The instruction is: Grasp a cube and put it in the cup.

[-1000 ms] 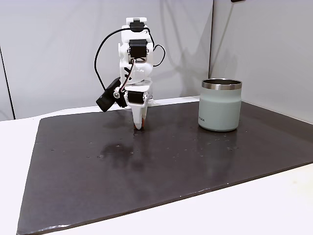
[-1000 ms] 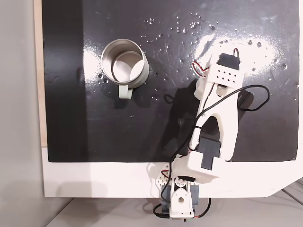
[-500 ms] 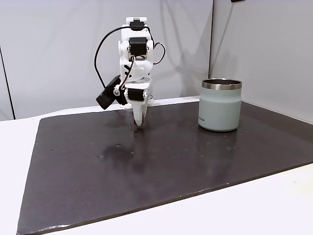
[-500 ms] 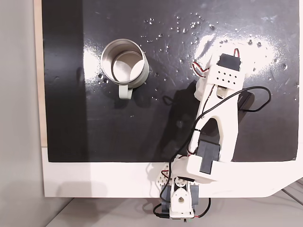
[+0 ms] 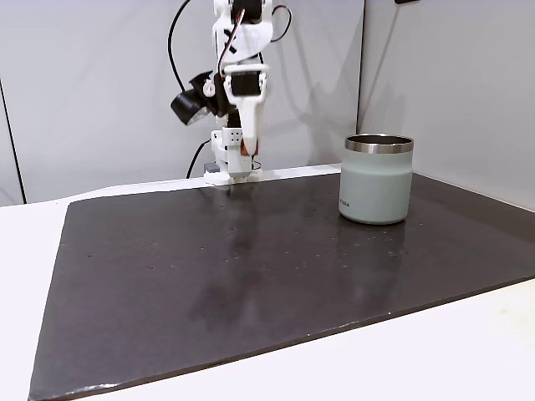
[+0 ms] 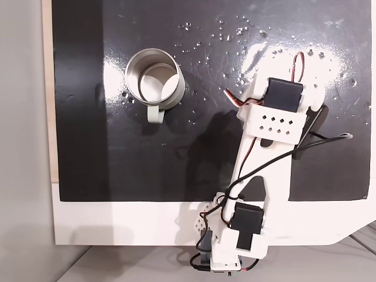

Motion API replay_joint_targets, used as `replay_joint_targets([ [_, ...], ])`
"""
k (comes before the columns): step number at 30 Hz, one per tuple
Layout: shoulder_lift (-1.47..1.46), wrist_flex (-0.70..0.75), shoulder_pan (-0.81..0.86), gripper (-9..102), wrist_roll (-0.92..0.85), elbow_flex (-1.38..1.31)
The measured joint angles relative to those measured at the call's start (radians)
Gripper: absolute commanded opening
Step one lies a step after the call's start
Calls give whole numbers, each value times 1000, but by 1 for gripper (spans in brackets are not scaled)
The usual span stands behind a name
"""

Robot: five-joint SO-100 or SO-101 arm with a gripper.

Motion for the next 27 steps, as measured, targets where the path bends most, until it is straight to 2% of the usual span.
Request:
replay_joint_targets([
  [5, 87, 48, -25, 6, -11, -75],
  [17, 184, 52, -55, 5, -31, -84],
  [27, 172, 54, -264, 5, -25, -216],
])
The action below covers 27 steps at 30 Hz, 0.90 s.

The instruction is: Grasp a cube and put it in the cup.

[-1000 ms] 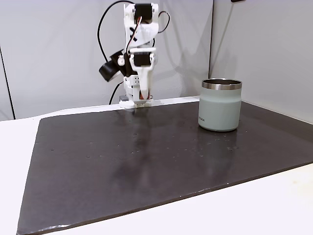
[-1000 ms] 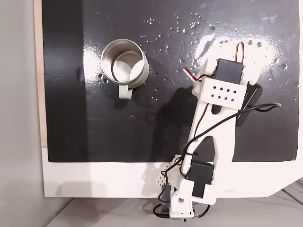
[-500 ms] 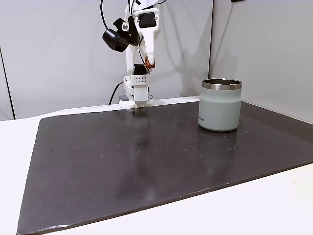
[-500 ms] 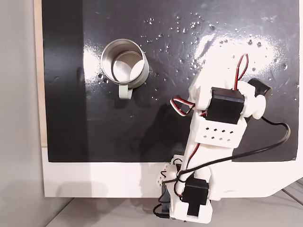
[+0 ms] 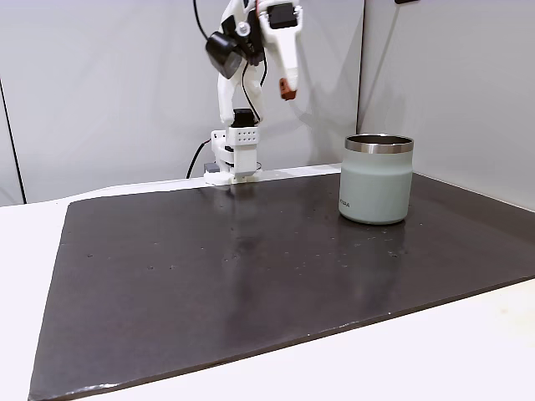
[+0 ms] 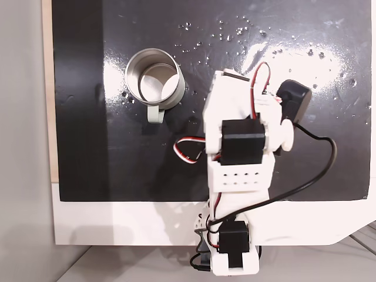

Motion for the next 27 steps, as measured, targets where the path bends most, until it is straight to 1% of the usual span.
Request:
replay_joint_targets([
  [3, -43, -8, -63, 5, 5, -52],
  [10, -198, -25, -135, 5, 3, -190],
  [17, -339, -51, -249, 5, -25, -316],
  [23, -420, -60, -359, 5, -48, -342],
  [27, -443, -66, -391, 5, -51, -342],
])
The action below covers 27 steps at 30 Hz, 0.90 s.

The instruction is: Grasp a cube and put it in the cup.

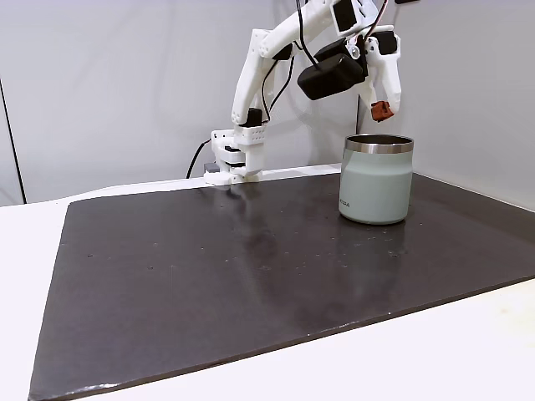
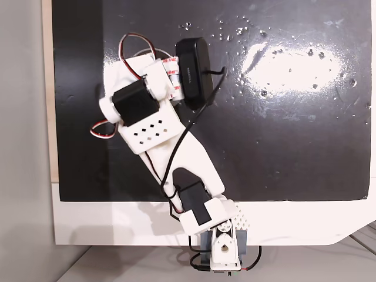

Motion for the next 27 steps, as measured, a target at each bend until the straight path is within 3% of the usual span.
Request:
replay_joint_targets([
  [6, 0, -2, 0, 6, 0, 0],
  [13, 0, -2, 0, 28, 0, 0],
  [27, 0, 0, 0, 27, -9, 0],
])
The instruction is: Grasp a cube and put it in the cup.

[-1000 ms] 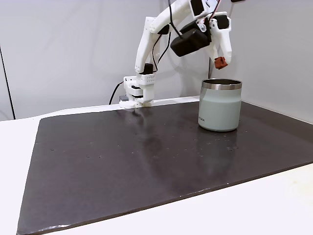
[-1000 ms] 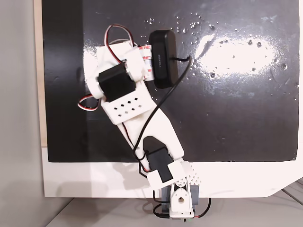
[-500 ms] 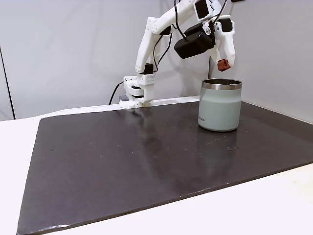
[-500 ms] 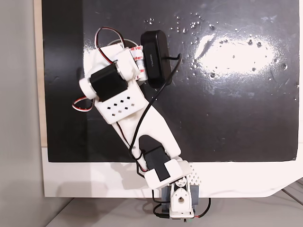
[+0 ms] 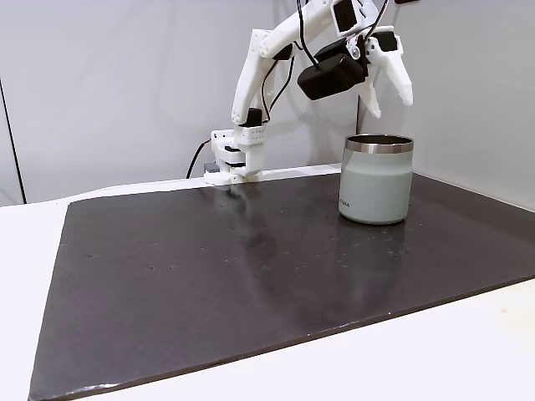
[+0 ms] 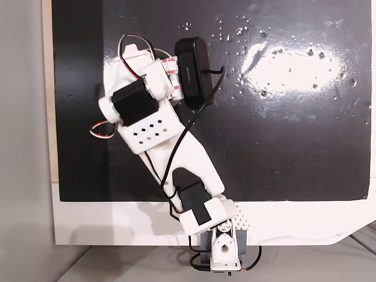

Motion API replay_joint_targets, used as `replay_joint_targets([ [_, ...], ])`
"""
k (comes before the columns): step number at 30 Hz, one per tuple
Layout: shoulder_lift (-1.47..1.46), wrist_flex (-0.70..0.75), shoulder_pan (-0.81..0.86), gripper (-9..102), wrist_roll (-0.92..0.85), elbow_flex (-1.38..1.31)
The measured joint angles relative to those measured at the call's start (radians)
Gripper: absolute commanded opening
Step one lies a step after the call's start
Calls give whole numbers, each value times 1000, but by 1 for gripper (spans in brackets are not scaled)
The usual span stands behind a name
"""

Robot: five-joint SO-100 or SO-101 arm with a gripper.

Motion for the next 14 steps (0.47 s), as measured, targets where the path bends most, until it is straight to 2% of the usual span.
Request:
replay_joint_targets([
  [14, 0, 8, 0, 27, -12, 0],
])
